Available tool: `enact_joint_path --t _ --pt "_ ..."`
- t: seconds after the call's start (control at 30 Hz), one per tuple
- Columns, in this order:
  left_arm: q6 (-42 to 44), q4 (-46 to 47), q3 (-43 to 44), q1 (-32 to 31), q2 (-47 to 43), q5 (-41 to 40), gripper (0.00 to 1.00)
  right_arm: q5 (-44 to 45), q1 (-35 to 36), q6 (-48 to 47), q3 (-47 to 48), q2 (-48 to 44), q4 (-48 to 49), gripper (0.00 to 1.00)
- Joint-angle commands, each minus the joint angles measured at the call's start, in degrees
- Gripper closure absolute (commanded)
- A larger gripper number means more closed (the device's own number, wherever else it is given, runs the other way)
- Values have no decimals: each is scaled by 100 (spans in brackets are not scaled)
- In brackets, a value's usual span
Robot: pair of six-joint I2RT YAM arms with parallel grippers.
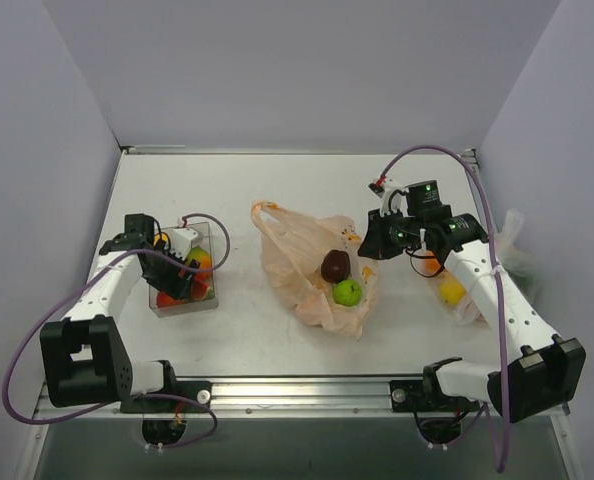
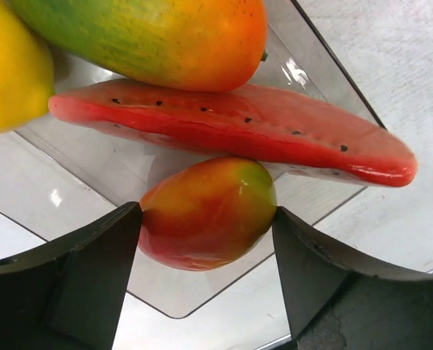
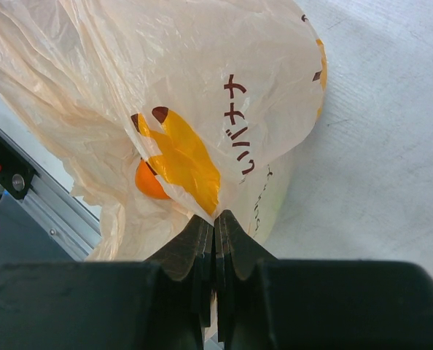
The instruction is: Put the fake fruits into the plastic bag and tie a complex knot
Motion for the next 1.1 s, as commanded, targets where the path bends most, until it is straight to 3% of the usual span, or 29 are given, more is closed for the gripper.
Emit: enact_joint_path --t 0.0,0.07,0.13,0.27,0.47,0.57,0.67,0.77,0.93,1.07 --pt "-16 276 90 10 -62 -195 21 -60 -9 -77 209 32 -76 100" --pt "10 188 187 1 -193 -134 30 -60 -9 -69 227 50 -68 100" --pt "72 -13 389 1 -325 -2 46 -68 -9 -68 236 67 -68 100" --pt "54 -453 924 1 -449 252 64 -68 -9 -68 262 94 -68 100" --pt "-200 -972 2012 -7 -572 832 67 -68 -9 -68 262 94 -76 100" --pt "-551 -1174 2838 -42 -563 1876 67 -77 -9 -69 253 129 -68 100" --pt "-1078 -1087 3420 -629 -528 2827 65 -86 0 -60 279 164 -68 100" --pt "-1859 -395 3878 -1605 -528 3101 63 -95 0 -42 297 199 -76 100" --pt "-2966 1521 4063 -3186 -161 3004 61 -130 0 54 341 234 -59 100" --pt "-3364 2445 4072 -3821 473 3100 62 -156 -18 107 324 234 -68 100"
